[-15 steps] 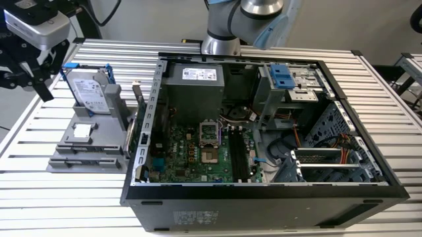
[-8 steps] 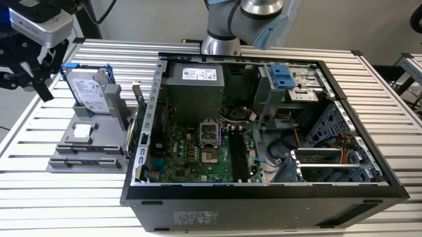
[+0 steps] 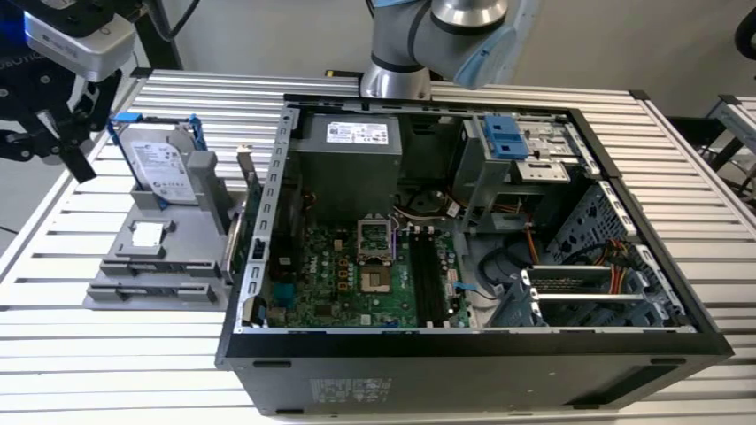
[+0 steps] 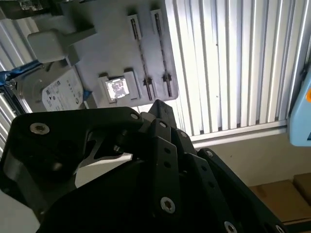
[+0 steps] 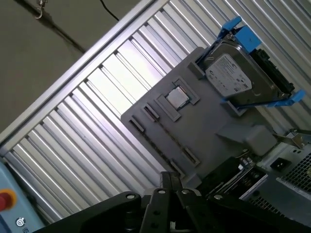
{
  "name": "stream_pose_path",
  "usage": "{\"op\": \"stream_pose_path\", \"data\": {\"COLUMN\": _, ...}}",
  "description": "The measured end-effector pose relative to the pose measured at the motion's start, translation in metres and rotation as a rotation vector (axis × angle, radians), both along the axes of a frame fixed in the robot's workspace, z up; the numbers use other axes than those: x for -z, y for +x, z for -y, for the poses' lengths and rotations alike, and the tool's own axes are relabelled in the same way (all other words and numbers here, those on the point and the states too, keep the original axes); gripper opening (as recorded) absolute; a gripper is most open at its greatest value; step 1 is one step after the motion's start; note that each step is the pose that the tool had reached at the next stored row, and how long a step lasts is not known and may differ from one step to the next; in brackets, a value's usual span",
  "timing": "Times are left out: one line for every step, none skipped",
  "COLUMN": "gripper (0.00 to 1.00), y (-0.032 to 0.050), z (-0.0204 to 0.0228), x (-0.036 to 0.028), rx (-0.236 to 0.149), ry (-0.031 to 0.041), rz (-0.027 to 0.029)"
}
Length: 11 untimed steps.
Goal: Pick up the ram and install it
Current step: 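Pick up the ram and move it above insertion slot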
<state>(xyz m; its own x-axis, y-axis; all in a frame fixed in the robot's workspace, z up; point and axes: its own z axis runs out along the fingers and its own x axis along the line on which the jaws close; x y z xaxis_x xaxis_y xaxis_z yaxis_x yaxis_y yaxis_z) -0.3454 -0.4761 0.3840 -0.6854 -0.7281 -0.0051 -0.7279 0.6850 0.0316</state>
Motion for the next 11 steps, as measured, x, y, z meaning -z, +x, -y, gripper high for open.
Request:
{"op": "stream_pose_path", "data": {"gripper": 0.00, "y": 0.0000, "z": 0.0000, "x": 0.0000, "rx": -0.006, "ry": 0.0000, "rz": 0.0000}}
{"op": "stream_pose_path", "data": {"gripper": 0.00, "y": 0.0000, "z": 0.0000, "x": 0.0000, "rx": -0.013, "ry": 0.0000, "rz": 0.0000}}
{"op": "stream_pose_path", "data": {"gripper": 0.00, "y": 0.0000, "z": 0.0000, "x": 0.0000, "rx": -0.021, "ry": 0.0000, "rz": 0.0000}}
{"op": "stream_pose_path", "data": {"gripper": 0.00, "y": 0.0000, "z": 0.0000, "x": 0.0000, "rx": -0.028, "ry": 0.0000, "rz": 0.0000}}
{"op": "stream_pose_path", "data": {"gripper": 0.00, "y": 0.0000, "z": 0.0000, "x": 0.0000, "rx": -0.035, "ry": 0.0000, "rz": 0.0000}}
{"op": "stream_pose_path", "data": {"gripper": 0.00, "y": 0.0000, "z": 0.0000, "x": 0.0000, "rx": -0.043, "ry": 0.0001, "rz": 0.0000}}
{"op": "stream_pose_path", "data": {"gripper": 0.00, "y": 0.0000, "z": 0.0000, "x": 0.0000, "rx": -0.051, "ry": 0.0000, "rz": 0.0000}}
{"op": "stream_pose_path", "data": {"gripper": 0.00, "y": 0.0000, "z": 0.0000, "x": 0.0000, "rx": -0.059, "ry": 0.0000, "rz": 0.0000}}
{"op": "stream_pose_path", "data": {"gripper": 0.00, "y": 0.0000, "z": 0.0000, "x": 0.0000, "rx": -0.067, "ry": 0.0000, "rz": 0.0000}}
{"op": "stream_pose_path", "data": {"gripper": 0.00, "y": 0.0000, "z": 0.0000, "x": 0.0000, "rx": -0.075, "ry": 0.0000, "rz": 0.0000}}
{"op": "stream_pose_path", "data": {"gripper": 0.00, "y": 0.0000, "z": 0.0000, "x": 0.0000, "rx": -0.084, "ry": 0.0000, "rz": 0.0000}}
